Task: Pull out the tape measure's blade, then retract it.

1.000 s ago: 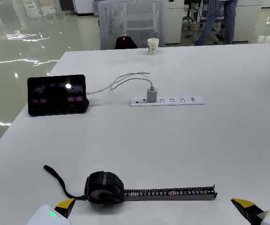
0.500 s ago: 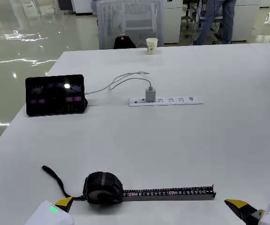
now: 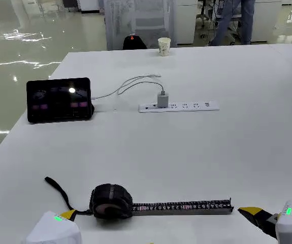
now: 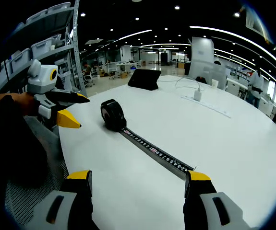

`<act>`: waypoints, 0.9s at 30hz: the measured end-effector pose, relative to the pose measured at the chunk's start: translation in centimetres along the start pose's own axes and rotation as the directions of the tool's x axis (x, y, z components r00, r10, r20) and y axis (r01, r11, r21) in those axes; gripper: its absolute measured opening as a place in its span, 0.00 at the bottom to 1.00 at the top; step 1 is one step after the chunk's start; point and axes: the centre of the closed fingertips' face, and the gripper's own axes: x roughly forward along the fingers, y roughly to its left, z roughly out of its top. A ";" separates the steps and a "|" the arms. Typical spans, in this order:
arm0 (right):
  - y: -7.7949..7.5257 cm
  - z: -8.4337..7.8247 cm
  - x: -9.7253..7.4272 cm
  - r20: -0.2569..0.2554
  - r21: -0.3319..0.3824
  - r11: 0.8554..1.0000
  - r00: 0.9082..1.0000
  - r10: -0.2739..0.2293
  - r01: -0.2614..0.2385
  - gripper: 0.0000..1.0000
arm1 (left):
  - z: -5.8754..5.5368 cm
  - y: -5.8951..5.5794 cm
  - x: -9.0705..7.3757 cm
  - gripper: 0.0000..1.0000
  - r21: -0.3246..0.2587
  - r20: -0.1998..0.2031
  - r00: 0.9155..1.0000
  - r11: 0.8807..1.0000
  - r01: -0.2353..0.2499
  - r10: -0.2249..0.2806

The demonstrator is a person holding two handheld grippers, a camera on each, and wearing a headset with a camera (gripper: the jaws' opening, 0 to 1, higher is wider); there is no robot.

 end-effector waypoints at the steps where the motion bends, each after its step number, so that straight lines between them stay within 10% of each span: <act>1: -0.2 -0.1 0.1 -0.005 -0.005 1.000 1.000 0.002 -0.002 0.77 | 0.1 0.1 0.1 0.99 -0.001 0.002 1.000 1.000 -0.004 0.004; 27: -3.2 -1.5 1.2 -0.125 -0.138 0.985 0.989 0.082 -0.099 0.58 | 0.7 2.3 2.9 0.99 -0.050 0.003 0.997 0.996 -0.075 0.076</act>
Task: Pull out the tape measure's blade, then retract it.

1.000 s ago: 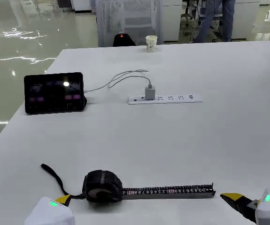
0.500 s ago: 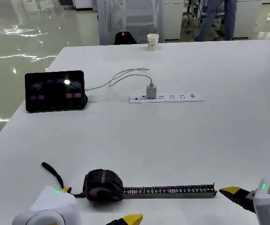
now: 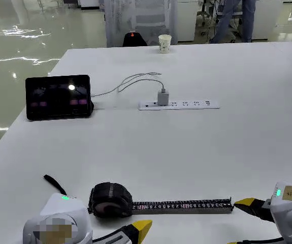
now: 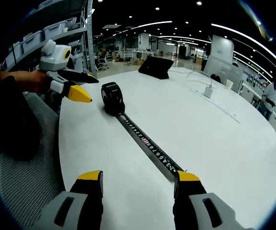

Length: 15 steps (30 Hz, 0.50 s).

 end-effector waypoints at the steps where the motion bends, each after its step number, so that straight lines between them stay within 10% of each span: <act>1: -0.1 0.1 0.0 0.000 -0.004 1.000 1.000 0.002 -0.002 0.57 | 0.0 0.1 0.1 0.99 -0.002 0.000 1.000 1.000 -0.004 0.004; 15: -2.1 -1.0 0.6 -0.113 -0.130 0.989 0.992 0.054 -0.069 0.49 | -1.0 0.9 1.6 0.98 -0.022 -0.020 0.999 0.999 -0.035 0.034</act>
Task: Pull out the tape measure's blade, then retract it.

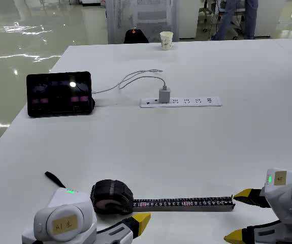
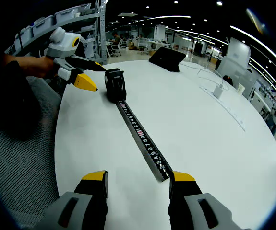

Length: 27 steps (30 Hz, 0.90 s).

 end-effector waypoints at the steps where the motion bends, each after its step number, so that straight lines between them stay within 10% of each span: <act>1: -0.2 -0.1 0.0 -0.004 -0.004 1.000 1.000 0.002 -0.002 0.49 | 0.0 0.0 0.0 0.98 -0.001 -0.001 1.000 1.000 -0.004 0.004; 27: -4.2 -1.8 1.1 -0.126 -0.144 0.983 0.987 0.098 -0.116 0.28 | -0.2 0.6 2.0 0.88 -0.030 -0.007 0.998 0.997 -0.068 0.067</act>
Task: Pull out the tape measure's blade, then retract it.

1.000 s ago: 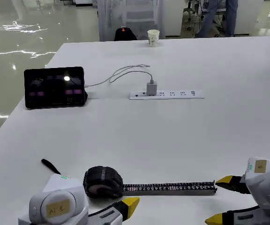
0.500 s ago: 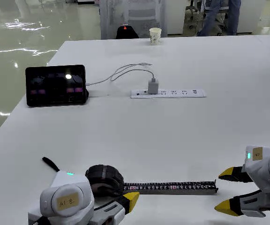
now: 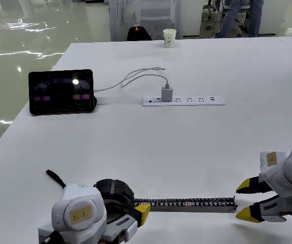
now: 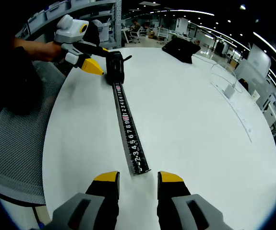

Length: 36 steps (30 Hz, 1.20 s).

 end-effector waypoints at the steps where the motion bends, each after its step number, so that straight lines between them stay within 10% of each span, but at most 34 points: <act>1: 0.0 0.0 0.0 -0.003 -0.001 1.000 1.000 0.003 -0.003 0.27 | 0.0 0.0 0.0 0.87 -0.001 -0.001 1.000 1.000 -0.001 0.001; 36: 0.1 -0.3 1.7 -0.106 -0.165 0.973 0.984 0.144 -0.160 0.12 | -0.4 1.3 1.9 0.65 -0.105 -0.061 0.996 0.992 -0.069 0.063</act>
